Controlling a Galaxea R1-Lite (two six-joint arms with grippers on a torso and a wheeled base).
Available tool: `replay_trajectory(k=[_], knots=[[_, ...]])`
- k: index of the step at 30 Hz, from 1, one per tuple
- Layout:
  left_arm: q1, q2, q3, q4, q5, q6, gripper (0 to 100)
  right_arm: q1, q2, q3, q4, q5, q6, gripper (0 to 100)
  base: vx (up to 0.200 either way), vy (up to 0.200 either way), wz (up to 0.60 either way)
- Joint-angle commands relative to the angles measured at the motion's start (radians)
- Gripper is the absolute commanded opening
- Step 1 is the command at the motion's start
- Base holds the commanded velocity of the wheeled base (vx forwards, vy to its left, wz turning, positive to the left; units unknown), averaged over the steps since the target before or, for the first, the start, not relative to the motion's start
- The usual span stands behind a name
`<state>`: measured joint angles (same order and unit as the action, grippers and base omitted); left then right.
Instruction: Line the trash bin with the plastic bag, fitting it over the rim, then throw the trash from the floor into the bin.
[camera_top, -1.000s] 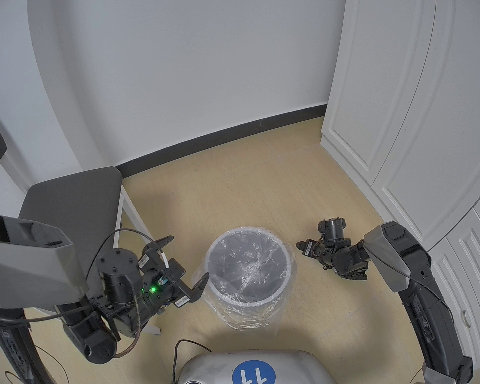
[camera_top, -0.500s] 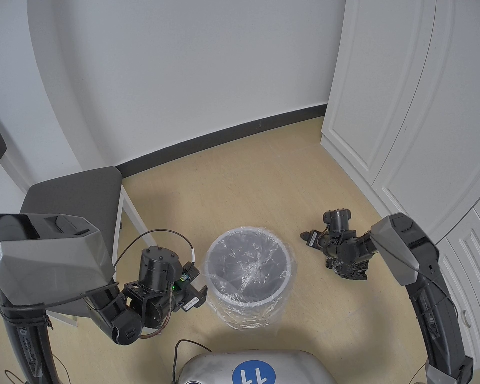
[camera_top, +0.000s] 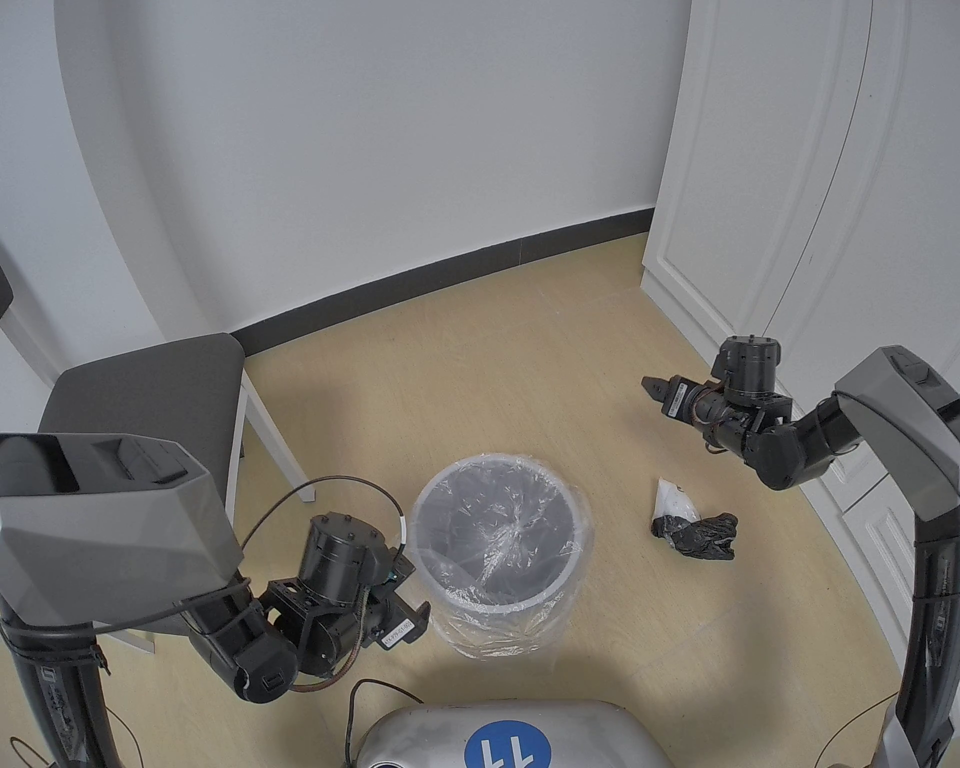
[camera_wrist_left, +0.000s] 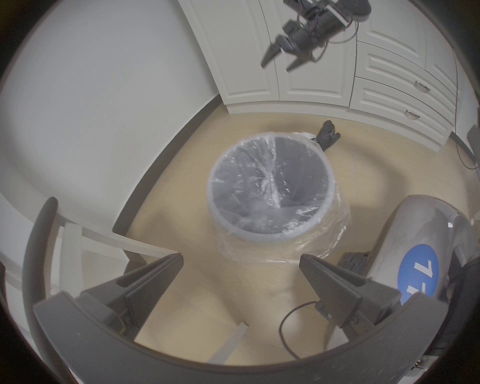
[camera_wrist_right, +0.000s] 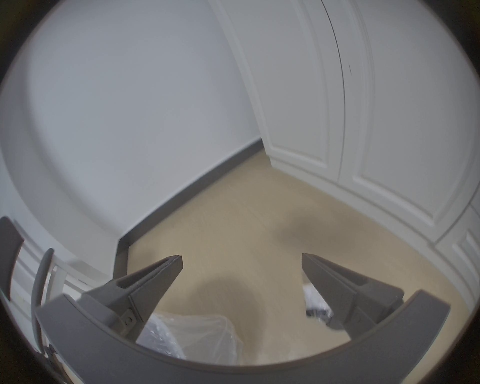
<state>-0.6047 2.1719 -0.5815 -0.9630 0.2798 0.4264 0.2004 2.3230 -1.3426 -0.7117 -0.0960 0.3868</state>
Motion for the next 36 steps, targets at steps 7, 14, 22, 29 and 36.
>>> replay_trajectory(k=[7,14,22,29,36], knots=[[-0.053,0.209,-0.08,-0.002,-0.008,-0.077,100,-0.055,-0.189,0.215,-0.203,0.002,-0.131,100,0.0,0.0,0.0],[-0.027,0.249,-0.167,0.046,-0.113,-0.075,100,-0.073,-0.231,0.224,-0.204,0.009,-0.131,100,0.0,0.0,0.0],[0.042,0.287,-0.425,0.316,-0.168,-0.066,100,-0.075,-0.258,0.244,-0.207,0.01,-0.134,100,0.0,0.0,0.0],[0.128,0.338,-0.653,0.543,-0.203,-0.044,100,-0.084,-0.254,0.247,-0.209,0.012,-0.155,100,0.0,0.0,0.0],[0.212,0.39,-0.758,0.581,-0.232,0.054,100,-0.088,-0.248,0.25,-0.209,0.032,-0.161,100,0.0,0.0,0.0]])
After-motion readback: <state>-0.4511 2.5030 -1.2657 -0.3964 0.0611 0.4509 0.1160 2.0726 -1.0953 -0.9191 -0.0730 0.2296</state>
